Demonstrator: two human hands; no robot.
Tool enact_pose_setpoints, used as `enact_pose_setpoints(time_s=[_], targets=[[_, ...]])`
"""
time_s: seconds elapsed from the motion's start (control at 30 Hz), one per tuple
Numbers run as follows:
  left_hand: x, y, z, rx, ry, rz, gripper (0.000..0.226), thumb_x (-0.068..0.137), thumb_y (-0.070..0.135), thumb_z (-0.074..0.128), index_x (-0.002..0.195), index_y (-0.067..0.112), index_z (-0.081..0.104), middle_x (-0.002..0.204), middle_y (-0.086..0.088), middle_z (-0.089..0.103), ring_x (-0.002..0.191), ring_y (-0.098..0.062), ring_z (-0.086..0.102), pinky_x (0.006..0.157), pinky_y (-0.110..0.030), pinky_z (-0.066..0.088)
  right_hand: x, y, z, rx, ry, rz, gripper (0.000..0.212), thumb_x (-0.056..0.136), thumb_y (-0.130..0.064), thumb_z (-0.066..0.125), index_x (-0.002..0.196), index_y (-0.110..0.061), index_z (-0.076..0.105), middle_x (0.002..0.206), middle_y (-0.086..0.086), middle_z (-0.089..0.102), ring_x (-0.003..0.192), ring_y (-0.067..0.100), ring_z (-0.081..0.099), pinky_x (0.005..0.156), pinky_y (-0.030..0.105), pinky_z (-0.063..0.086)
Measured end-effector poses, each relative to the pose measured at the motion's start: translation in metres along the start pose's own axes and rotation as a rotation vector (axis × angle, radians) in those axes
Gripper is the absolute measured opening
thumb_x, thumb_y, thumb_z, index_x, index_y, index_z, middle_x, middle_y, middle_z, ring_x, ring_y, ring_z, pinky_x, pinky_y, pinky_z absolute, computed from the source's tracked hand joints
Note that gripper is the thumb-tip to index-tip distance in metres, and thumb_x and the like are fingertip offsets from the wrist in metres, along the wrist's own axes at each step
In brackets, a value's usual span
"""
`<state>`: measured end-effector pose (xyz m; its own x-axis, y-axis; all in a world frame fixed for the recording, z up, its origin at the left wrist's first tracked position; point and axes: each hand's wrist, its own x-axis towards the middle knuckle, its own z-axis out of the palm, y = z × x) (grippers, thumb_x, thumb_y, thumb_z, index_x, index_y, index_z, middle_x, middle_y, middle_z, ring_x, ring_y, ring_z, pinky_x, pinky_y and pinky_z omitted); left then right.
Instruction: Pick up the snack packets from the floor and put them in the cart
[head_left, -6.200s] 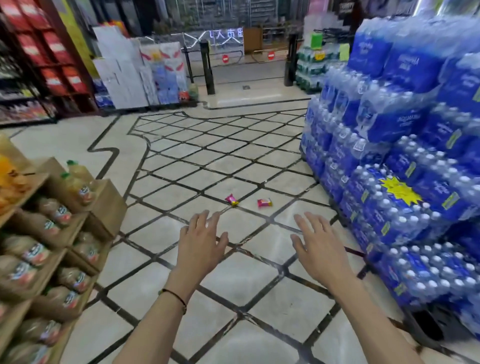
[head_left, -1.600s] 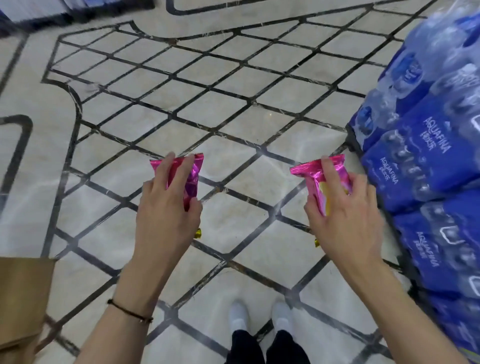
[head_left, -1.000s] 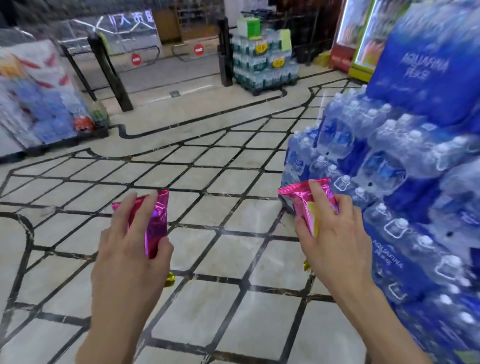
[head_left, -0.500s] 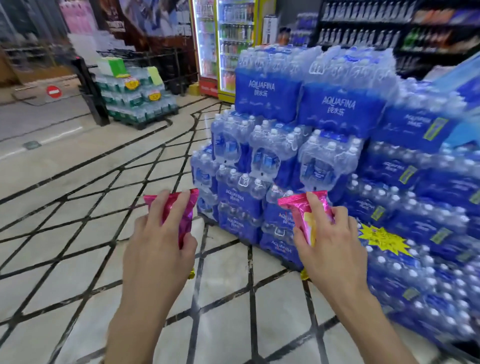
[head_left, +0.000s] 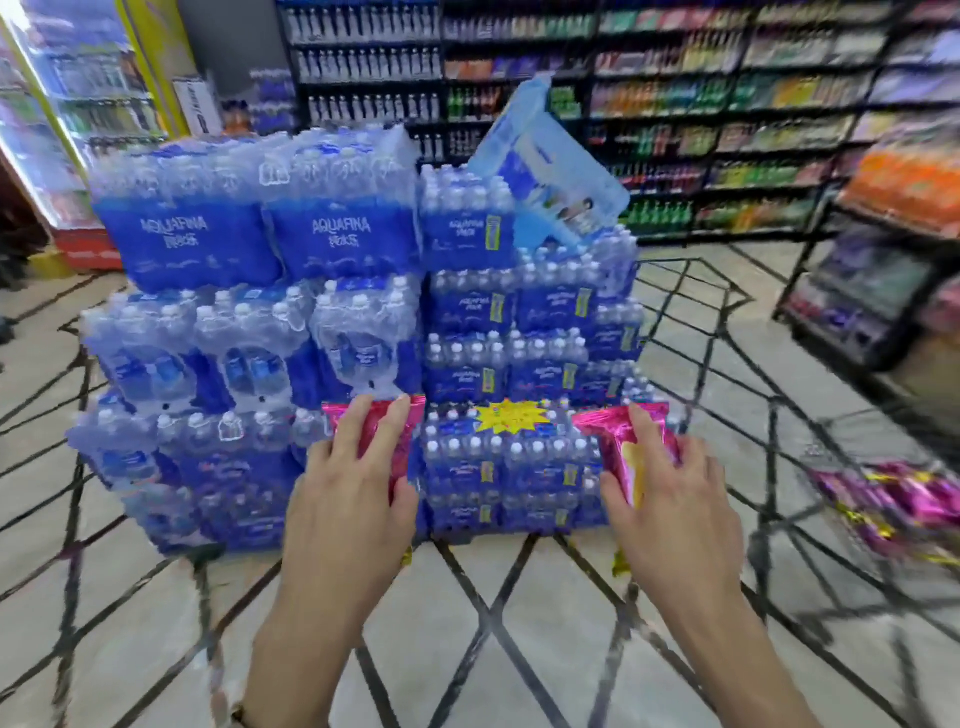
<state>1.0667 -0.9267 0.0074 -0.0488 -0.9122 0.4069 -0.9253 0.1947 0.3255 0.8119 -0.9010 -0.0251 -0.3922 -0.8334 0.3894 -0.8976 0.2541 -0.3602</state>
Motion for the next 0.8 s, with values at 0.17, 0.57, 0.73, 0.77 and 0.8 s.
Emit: enact_pose_setpoints(time_s=[0.17,0.57,0.73,0.77,0.8], targets=[[0.0,0.122,0.049,-0.106,-0.046,0.181,0.08,0.084,0.025,0.07,0.154,0.038,0.035,0.16,0.001,0.033,0.119,-0.034,0.05,0.082,-0.051,0.055,0.005,0.117,-0.051,-0.096,0.047,0.147,0.072,0.089,-0.046,0.061,0.153,-0.032,0.033,0.124,0.016,0.05,0.108,0.038,0.05,0.08,0.046,0.051],[-0.031,0.389,0.154,-0.199,-0.194,0.498,0.074,0.085,0.025,0.068,0.153,0.033,0.038,0.157,-0.003,0.037,0.108,-0.035,0.054,0.077,-0.048,0.055,0.01,0.354,-0.148,-0.243,0.134,0.45,0.072,0.094,-0.05,0.054,0.156,-0.033,0.024,0.134,0.015,0.046,0.118,0.035,0.047,0.081,0.041,0.05],[-0.023,0.467,0.197,-0.214,-0.275,0.592,0.077,0.081,0.023,0.068,0.152,0.032,0.039,0.156,-0.004,0.038,0.1,-0.036,0.054,0.07,-0.048,0.056,0.023,0.426,-0.162,-0.273,0.15,0.551,0.07,0.095,-0.052,0.051,0.156,-0.033,0.024,0.132,0.014,0.046,0.116,0.035,0.047,0.078,0.04,0.051],[-0.018,0.482,0.208,-0.216,-0.287,0.608,0.077,0.08,0.023,0.068,0.151,0.031,0.039,0.156,-0.004,0.039,0.1,-0.036,0.054,0.071,-0.048,0.056,0.029,0.441,-0.163,-0.28,0.149,0.575,0.069,0.095,-0.053,0.05,0.156,-0.034,0.023,0.132,0.013,0.046,0.116,0.034,0.047,0.078,0.04,0.051],[-0.013,0.497,0.219,-0.218,-0.299,0.621,0.076,0.081,0.023,0.068,0.151,0.031,0.04,0.156,-0.005,0.039,0.102,-0.036,0.054,0.071,-0.048,0.056,0.035,0.455,-0.163,-0.283,0.149,0.599,0.069,0.096,-0.054,0.048,0.156,-0.035,0.022,0.132,0.013,0.046,0.116,0.034,0.047,0.078,0.04,0.052]])
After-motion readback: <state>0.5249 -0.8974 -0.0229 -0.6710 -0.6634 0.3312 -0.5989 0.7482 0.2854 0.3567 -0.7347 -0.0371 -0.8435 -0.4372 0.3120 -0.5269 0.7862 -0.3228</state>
